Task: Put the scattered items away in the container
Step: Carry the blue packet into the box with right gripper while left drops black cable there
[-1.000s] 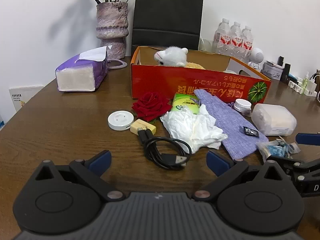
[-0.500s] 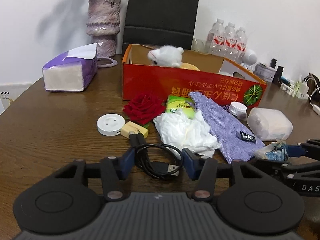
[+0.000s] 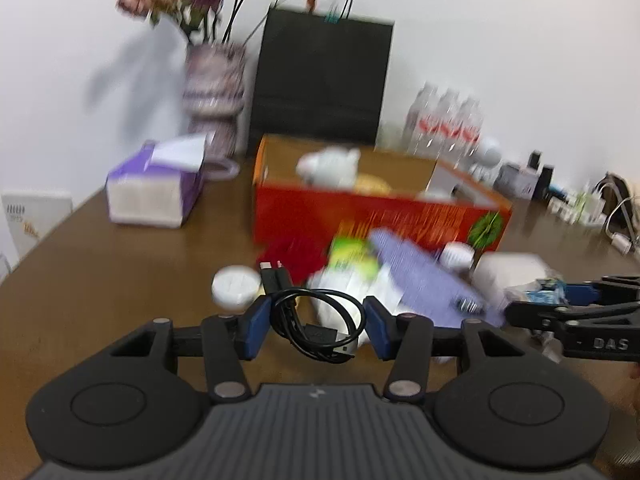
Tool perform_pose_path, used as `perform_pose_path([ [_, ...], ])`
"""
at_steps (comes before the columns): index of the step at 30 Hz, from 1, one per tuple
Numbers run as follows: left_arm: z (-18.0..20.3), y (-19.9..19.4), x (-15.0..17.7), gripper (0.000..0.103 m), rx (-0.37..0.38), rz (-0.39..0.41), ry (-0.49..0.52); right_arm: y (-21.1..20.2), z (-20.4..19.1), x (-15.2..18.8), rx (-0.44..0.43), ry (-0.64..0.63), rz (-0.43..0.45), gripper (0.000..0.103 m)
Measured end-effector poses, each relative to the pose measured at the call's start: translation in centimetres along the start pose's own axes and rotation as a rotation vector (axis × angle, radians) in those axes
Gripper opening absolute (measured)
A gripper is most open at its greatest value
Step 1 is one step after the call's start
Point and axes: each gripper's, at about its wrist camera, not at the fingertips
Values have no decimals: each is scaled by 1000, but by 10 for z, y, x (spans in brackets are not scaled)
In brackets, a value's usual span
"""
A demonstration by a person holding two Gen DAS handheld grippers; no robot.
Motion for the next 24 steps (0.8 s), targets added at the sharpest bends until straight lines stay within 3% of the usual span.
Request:
perform_pose_path([
  [5,13,5,-38,51,34,93,13,2,11,-36,19,22,77,58],
  [12,24,45,-97,52,63,154,-11,34,26,-92,37,31,128,58],
  [18,19,94,-120,52,58,172,-107,83,40,-128,42,87,127,58],
  [24,20,143,-135,52,11,135,-93,127,49,-140,70,90,92,58],
])
Point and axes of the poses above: each gripper's, at about its wrist camera, not at the fingertips, and y roughly the way its jaws point, z to its right, x to its underside, and after that the axes turned 2 degrees about -z, right-handed
